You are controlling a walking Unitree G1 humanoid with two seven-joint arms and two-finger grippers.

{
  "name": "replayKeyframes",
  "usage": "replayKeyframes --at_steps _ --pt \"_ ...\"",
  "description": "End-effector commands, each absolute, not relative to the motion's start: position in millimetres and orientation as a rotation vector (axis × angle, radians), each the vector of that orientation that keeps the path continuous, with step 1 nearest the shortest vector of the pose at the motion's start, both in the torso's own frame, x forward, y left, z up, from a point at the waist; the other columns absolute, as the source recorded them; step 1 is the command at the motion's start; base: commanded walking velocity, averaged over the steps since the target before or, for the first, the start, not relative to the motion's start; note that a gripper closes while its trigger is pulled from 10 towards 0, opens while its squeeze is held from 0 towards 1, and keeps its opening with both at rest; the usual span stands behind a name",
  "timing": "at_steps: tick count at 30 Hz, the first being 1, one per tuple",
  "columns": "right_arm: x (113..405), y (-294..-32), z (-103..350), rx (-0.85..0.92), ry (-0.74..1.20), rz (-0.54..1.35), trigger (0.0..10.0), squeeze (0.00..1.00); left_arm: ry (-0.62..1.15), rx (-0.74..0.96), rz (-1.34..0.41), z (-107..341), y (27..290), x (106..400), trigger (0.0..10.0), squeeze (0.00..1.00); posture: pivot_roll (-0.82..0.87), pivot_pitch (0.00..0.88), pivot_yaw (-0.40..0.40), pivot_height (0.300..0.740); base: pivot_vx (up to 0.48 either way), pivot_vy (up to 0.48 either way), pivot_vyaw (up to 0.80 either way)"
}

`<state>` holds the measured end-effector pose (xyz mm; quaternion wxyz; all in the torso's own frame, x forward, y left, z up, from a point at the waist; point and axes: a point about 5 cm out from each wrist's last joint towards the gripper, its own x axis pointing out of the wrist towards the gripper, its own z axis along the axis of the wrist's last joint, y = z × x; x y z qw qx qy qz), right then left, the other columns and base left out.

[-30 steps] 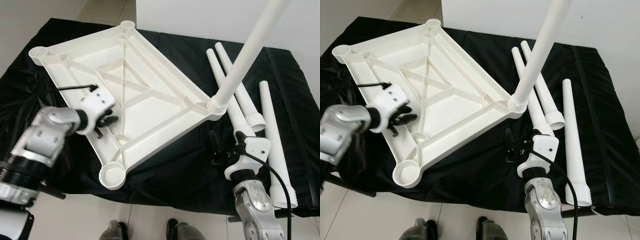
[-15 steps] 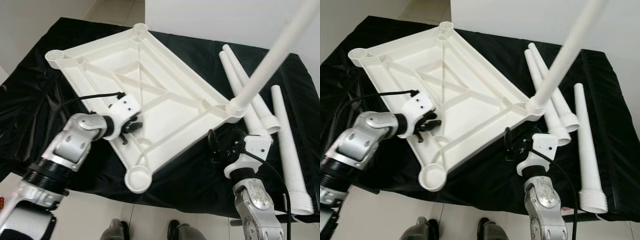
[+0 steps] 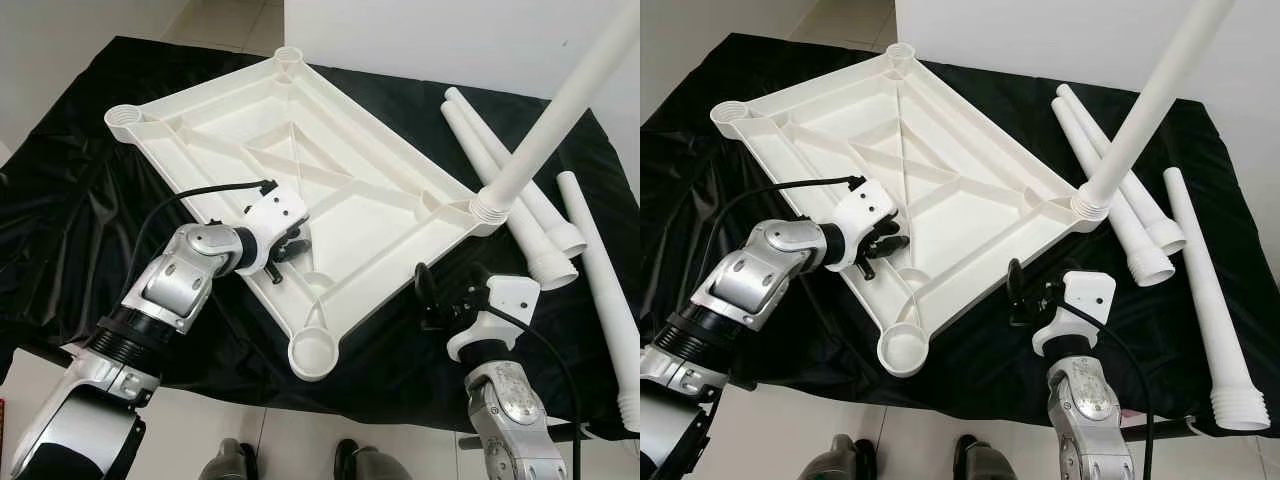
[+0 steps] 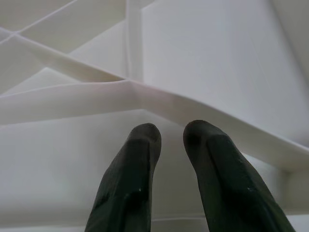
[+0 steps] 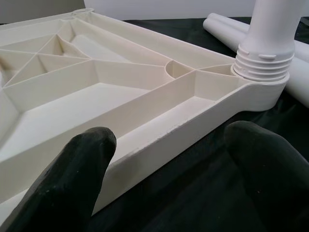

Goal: Building children table

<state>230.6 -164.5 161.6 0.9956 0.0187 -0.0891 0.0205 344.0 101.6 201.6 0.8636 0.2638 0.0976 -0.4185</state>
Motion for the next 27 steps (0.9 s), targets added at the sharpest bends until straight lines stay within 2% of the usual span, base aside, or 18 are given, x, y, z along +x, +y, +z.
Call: replayKeyframes --at_steps 1,6,11,16,20,26,27 --pt "229 -162 159 0.049 -0.16 0.059 10.0 0.0 0.199 0.572 -0.842 204 108 348 10.0 0.0 -0.02 0.177 -0.014 0.74 0.0 0.0 0.0" --pt "229 -162 159 0.047 -0.161 0.07 10.0 0.0 0.148 0.544 -0.779 224 126 355 10.0 0.0 -0.01 0.178 -0.016 0.74 0.0 0.0 0.0" --pt "230 -165 160 0.04 -0.162 0.063 10.0 0.0 0.085 0.478 -0.847 242 123 347 10.0 0.0 -0.01 0.187 -0.026 0.74 0.0 0.0 0.0" --pt "232 -167 160 0.035 -0.162 0.057 10.0 0.0 0.007 0.431 -1.012 251 107 328 10.0 0.0 0.0 0.192 -0.034 0.74 0.0 0.0 0.0" --pt "237 -172 163 0.027 -0.181 0.003 10.0 0.0 0.006 0.429 -1.13 237 85 313 10.0 0.0 0.0 0.194 -0.039 0.74 0.0 0.0 0.0" --pt "237 -177 164 0.012 -0.187 -0.04 10.0 0.0 0.014 0.41 -1.173 232 74 308 10.0 0.0 0.0 0.194 -0.042 0.74 0.0 0.0 0.0" --pt "238 -182 161 0.006 -0.172 -0.097 10.0 0.0 0.022 0.4 -1.216 227 63 302 10.0 0.0 0.0 0.198 -0.038 0.74 0.0 0.0 0.0"
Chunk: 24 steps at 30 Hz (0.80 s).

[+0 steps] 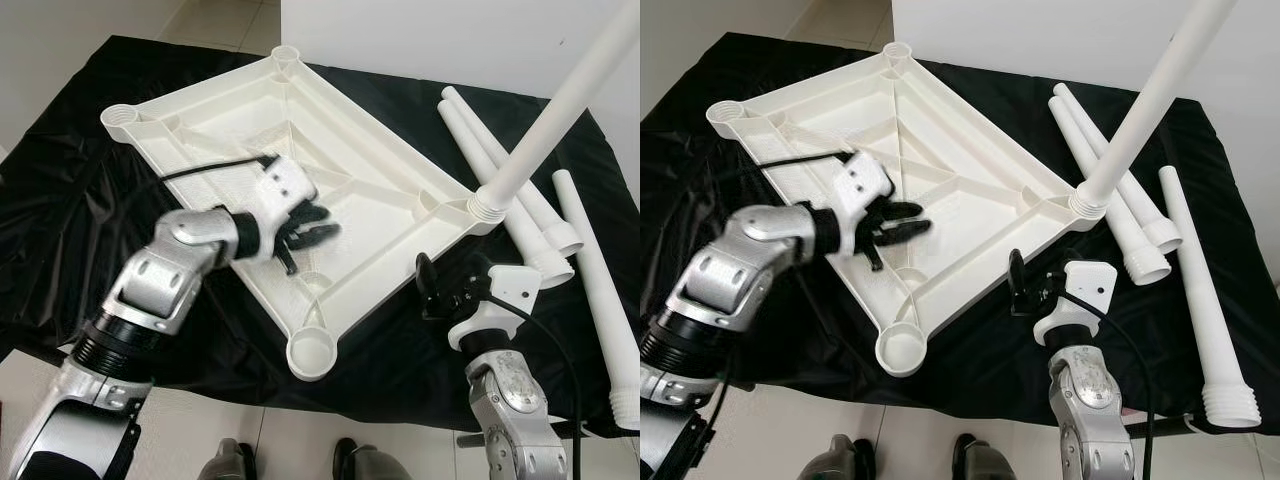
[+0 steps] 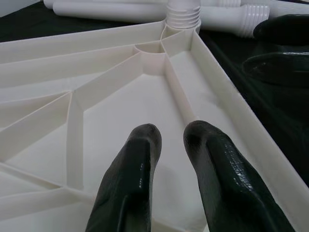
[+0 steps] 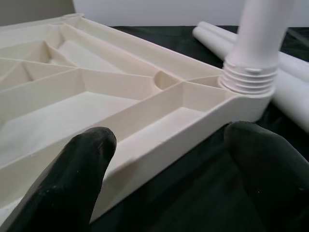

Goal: Building children table

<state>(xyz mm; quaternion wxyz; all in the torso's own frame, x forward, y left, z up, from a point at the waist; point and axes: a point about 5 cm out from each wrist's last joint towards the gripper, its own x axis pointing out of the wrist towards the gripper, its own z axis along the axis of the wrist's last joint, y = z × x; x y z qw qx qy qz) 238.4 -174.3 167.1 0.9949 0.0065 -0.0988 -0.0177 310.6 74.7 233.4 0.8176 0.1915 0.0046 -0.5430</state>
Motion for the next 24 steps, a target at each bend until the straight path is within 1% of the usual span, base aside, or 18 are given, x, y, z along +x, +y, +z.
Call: replayKeyframes --at_steps 1,4,7,10,11,15,17,20,23,24 --pt "238 -182 161 0.006 -0.172 -0.097 10.0 0.0 0.022 0.4 -1.216 227 63 302 10.0 0.0 0.0 0.198 -0.038 0.74 0.0 0.0 0.0" --pt "238 -184 157 0.035 -0.149 -0.135 10.0 0.0 0.033 0.412 -1.253 221 53 297 10.0 0.0 0.0 0.2 -0.038 0.74 0.0 0.0 0.0" --pt "238 -184 156 0.033 -0.146 -0.145 10.0 0.0 0.043 0.405 -1.258 219 48 296 10.0 0.0 0.0 0.2 -0.038 0.74 0.0 0.0 0.0" --pt "240 -182 155 0.059 -0.141 -0.158 10.0 0.0 0.073 0.418 -1.257 214 35 297 10.0 0.0 0.0 0.202 -0.034 0.74 0.0 0.0 0.0" --pt "240 -182 155 0.059 -0.141 -0.158 10.0 0.0 0.073 0.418 -1.257 214 35 297 10.0 0.0 0.0 0.202 -0.034 0.74 0.0 0.0 0.0" --pt "241 -178 155 0.074 -0.145 -0.155 10.0 0.0 0.12 0.419 -1.23 209 26 300 10.0 0.0 0.0 0.203 -0.03 0.74 0.0 0.0 0.0" --pt "241 -178 155 0.074 -0.145 -0.155 10.0 0.0 0.12 0.419 -1.23 209 26 300 10.0 0.0 0.0 0.203 -0.03 0.74 0.0 0.0 0.0" --pt "242 -176 156 0.082 -0.151 -0.157 10.0 0.0 0.144 0.444 -1.162 203 19 305 10.0 0.0 0.0 0.202 -0.025 0.74 0.0 0.0 0.0" --pt "241 -176 156 0.083 -0.151 -0.157 10.0 0.0 0.154 0.441 -1.116 203 19 310 10.0 0.0 0.0 0.202 -0.025 0.74 0.0 0.0 0.0" --pt "241 -176 156 0.084 -0.151 -0.157 10.0 0.0 0.164 0.431 -1.08 203 20 314 10.0 0.27 0.0 0.202 -0.025 0.74 0.0 0.0 0.0"
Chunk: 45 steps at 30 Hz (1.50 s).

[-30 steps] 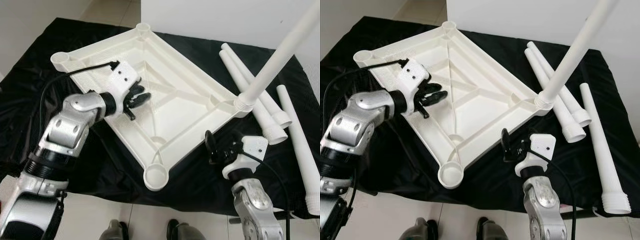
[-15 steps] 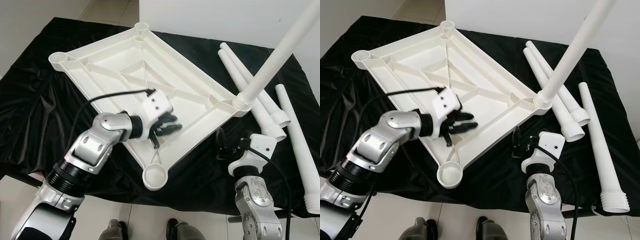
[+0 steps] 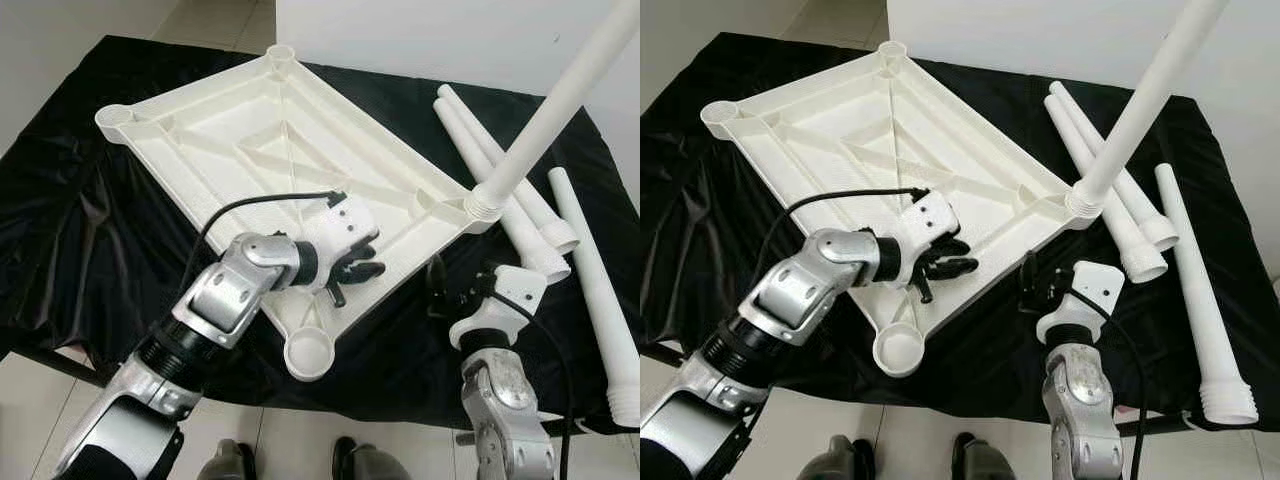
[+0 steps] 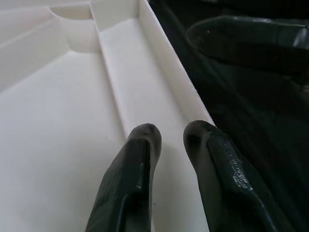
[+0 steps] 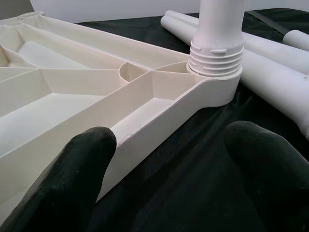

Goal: Building children table

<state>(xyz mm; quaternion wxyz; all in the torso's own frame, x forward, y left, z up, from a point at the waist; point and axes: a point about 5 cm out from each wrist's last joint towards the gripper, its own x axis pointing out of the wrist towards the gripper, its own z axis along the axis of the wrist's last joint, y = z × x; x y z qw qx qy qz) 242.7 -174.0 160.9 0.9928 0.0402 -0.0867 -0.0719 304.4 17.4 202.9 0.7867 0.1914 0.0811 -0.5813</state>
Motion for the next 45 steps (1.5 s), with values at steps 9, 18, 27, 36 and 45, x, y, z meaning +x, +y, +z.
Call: replayKeyframes --at_steps 9,18,27,36,45 --pt "242 -174 156 0.086 -0.15 -0.144 10.0 0.0 0.188 0.458 -1.003 203 21 322 10.0 0.0 0.0 0.202 -0.024 0.74 0.0 0.0 0.0" --pt "242 -173 156 0.088 -0.151 -0.145 10.0 0.0 0.201 0.545 -0.957 195 17 325 10.0 0.0 0.0 0.194 -0.012 0.74 0.0 0.0 0.0" --pt "241 -173 156 0.091 -0.153 -0.147 10.0 0.0 0.23 0.611 -0.863 186 13 331 10.0 0.0 -0.01 0.187 -0.003 0.74 0.0 0.0 0.0" --pt "240 -173 156 0.096 -0.153 -0.151 10.0 0.0 0.248 0.606 -0.692 188 32 354 10.0 0.0 -0.01 0.186 0.001 0.74 0.0 0.0 0.0" --pt "240 -173 156 0.098 -0.154 -0.152 10.0 0.0 0.271 0.616 -0.526 190 60 374 10.0 0.0 -0.01 0.187 0.001 0.74 0.0 0.0 0.0"
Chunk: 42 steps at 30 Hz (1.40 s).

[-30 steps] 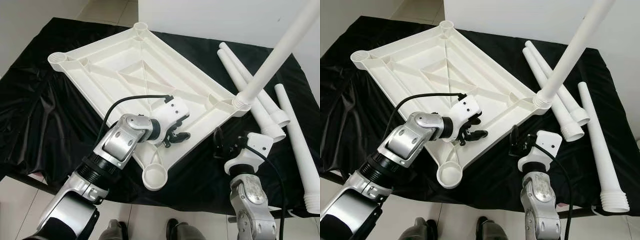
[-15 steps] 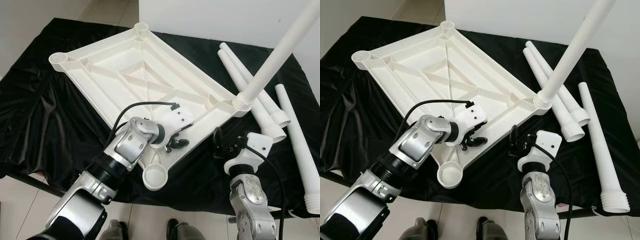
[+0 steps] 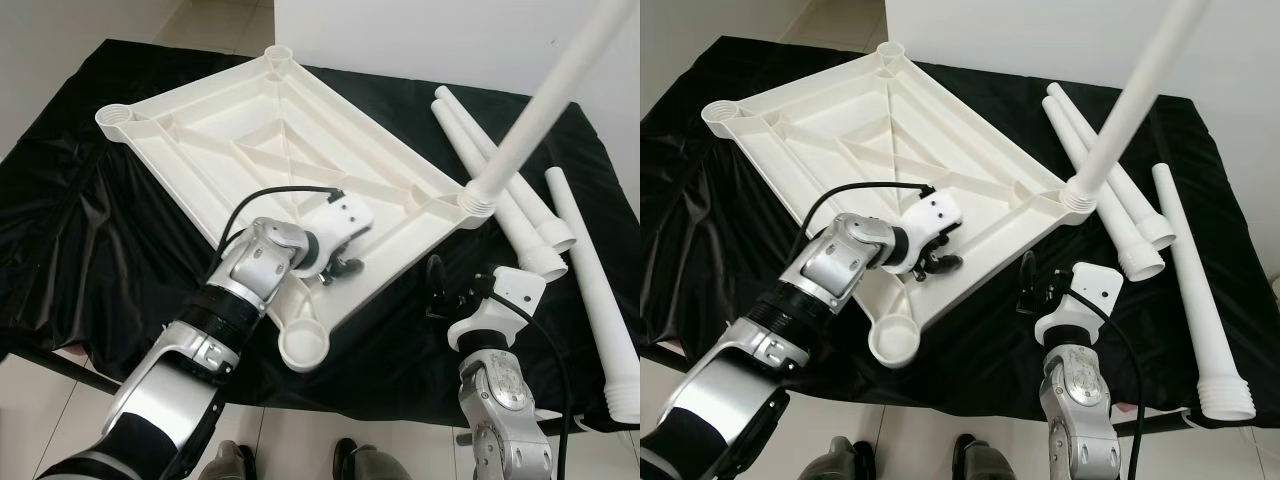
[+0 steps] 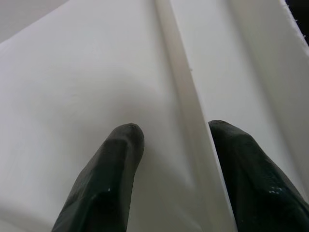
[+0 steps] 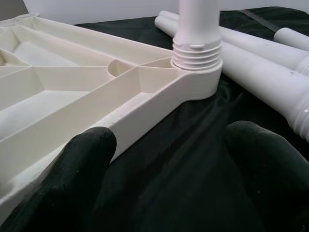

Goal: Building children table

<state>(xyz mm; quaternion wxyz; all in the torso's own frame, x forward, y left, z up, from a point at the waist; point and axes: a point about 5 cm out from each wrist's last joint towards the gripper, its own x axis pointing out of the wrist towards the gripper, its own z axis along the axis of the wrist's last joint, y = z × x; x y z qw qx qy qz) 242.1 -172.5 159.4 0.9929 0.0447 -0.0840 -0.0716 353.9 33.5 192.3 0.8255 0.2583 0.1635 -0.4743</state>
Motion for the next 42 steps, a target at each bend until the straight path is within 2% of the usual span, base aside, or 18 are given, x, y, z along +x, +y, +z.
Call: replayKeyframes --at_steps 1,14,18,25,35,40,42 --pt "240 -173 156 0.098 -0.154 -0.152 10.0 0.0 0.271 0.616 -0.526 190 60 374 10.0 0.0 -0.01 0.187 0.001 0.74 0.0 0.0 0.0" --pt "241 -175 158 0.095 -0.157 -0.152 10.0 0.0 0.287 0.588 -0.513 188 69 380 10.0 0.0 -0.01 0.201 -0.003 0.74 0.0 0.0 0.0" --pt "241 -175 158 0.096 -0.158 -0.153 10.0 0.0 0.3 0.497 -0.601 191 59 374 10.0 0.0 -0.01 0.201 -0.003 0.74 0.0 0.0 0.0" --pt "241 -174 158 0.094 -0.158 -0.15 10.0 0.0 0.305 0.376 -0.651 195 43 370 10.0 0.0 -0.01 0.208 -0.004 0.74 0.0 0.0 0.0" --pt "241 -175 159 0.096 -0.16 -0.151 10.0 0.0 0.263 0.361 -0.696 205 24 367 10.0 0.0 -0.01 0.211 0.0 0.74 0.0 0.0 0.0" --pt "240 -175 159 0.093 -0.161 -0.154 10.0 0.0 0.192 0.298 -0.797 220 20 362 10.0 0.0 -0.01 0.212 0.002 0.74 0.0 0.0 0.0" --pt "240 -176 158 0.093 -0.157 -0.156 10.0 0.0 0.113 0.24 -0.939 235 24 352 10.0 0.0 -0.01 0.212 0.002 0.74 0.0 0.0 0.0"
